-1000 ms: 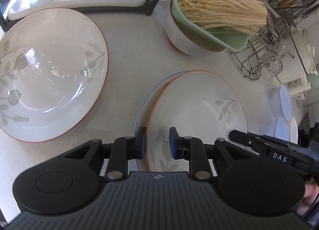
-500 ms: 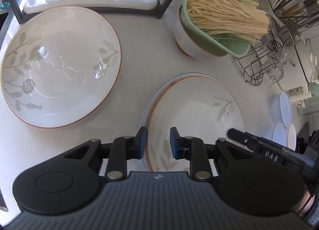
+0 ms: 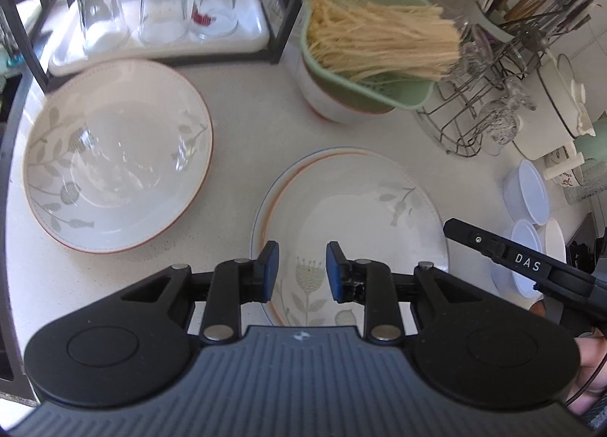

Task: Organize plates and bowls
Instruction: 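Open both grippers and lift them away from the stacked plates, then move both grippers to the leaf-pattern plate beside the dish rack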

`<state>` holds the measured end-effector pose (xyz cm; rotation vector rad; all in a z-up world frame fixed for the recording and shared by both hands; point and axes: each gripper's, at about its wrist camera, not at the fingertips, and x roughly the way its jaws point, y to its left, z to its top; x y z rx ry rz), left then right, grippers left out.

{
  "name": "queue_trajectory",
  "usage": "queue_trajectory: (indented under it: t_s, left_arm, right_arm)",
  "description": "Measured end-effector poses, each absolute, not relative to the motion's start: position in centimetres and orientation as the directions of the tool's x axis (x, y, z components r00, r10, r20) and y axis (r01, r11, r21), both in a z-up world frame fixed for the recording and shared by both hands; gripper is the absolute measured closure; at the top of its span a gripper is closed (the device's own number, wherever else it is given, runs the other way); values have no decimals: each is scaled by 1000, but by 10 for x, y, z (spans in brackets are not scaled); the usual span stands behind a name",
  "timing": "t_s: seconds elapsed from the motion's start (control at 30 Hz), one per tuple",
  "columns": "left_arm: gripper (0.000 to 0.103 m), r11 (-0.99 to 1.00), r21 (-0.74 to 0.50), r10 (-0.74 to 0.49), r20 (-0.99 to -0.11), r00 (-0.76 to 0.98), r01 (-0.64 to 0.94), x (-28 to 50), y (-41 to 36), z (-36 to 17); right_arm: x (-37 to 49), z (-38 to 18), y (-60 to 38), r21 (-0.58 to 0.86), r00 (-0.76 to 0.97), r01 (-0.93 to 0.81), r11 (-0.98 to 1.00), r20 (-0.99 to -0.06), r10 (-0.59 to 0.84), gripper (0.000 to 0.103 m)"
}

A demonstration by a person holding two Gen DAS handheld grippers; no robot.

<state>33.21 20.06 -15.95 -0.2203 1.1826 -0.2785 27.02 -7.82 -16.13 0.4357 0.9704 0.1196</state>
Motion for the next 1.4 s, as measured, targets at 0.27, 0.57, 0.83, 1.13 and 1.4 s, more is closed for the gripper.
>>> queue_trajectory:
  t_s: [0.27, 0.57, 0.83, 1.13, 1.4]
  left_arm:
    - [68, 938, -284, -345, -812, 471, 199, 313, 182, -94]
    - [64, 926, -253, -373, -731, 571, 280, 281, 164, -30]
    - [63, 915, -240, -396, -684, 613, 324, 246, 157, 3]
    - [59, 913, -245, -401, -683, 611, 326, 231, 145, 9]
    - [59, 924, -241, -377, -696, 611, 296, 236, 143, 3]
  right_arm:
    - [256, -113, -73, 404, 640, 23, 914, -708, 297, 90]
    - [228, -59, -66, 360, 729, -19, 933, -634, 259, 89]
    - [200, -21, -73, 389, 779, -29, 921, -569, 265, 88]
    - [177, -6, -74, 321, 792, -42, 946, -567, 227, 88]
    - [176, -5, -77, 309, 792, -40, 950, -570, 219, 88]
